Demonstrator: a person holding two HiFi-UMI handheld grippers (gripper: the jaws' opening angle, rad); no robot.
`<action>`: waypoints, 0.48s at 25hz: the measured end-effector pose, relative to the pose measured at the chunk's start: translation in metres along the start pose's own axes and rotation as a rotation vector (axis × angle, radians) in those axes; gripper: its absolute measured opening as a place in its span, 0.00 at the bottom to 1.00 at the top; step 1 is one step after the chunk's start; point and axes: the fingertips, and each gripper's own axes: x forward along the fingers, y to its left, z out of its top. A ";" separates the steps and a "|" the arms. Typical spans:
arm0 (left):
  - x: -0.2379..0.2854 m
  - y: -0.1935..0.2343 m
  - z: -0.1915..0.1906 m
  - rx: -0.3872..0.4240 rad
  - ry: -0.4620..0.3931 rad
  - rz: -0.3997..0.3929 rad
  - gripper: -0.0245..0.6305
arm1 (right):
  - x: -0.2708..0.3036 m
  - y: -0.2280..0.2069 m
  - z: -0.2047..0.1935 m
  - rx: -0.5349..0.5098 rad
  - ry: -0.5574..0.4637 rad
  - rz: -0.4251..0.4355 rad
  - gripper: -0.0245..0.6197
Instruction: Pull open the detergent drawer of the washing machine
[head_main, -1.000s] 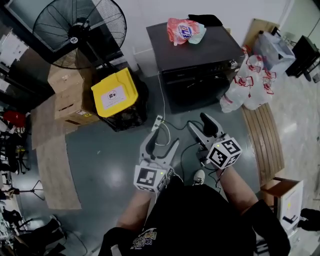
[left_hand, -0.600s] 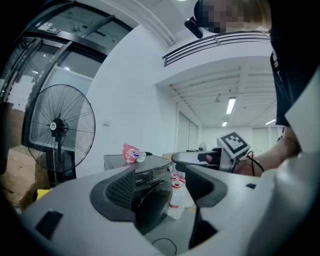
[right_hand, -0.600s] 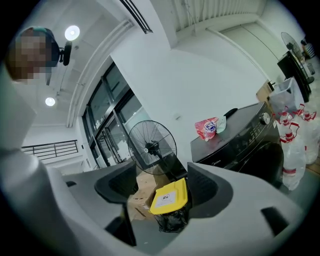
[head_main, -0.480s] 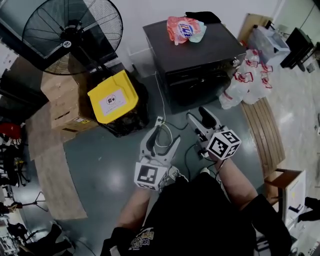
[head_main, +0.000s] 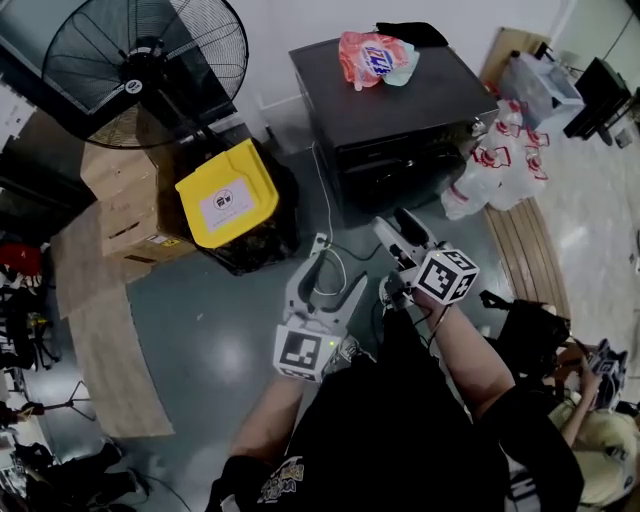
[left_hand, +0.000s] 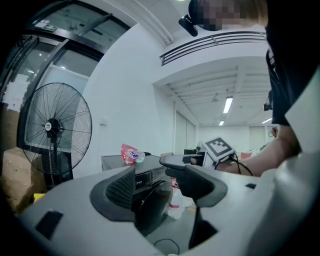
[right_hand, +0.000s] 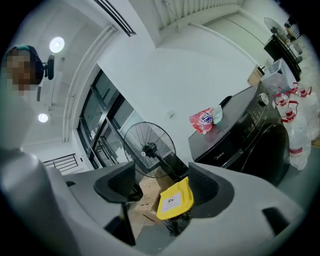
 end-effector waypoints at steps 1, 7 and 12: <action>0.003 0.001 -0.002 0.003 -0.005 0.005 0.47 | 0.003 -0.004 0.000 0.018 0.000 0.005 0.57; 0.033 0.009 -0.001 -0.003 0.012 0.037 0.47 | 0.029 -0.035 0.008 0.113 0.016 0.026 0.59; 0.066 0.015 0.001 -0.026 0.053 0.060 0.47 | 0.055 -0.067 0.014 0.194 0.043 0.038 0.60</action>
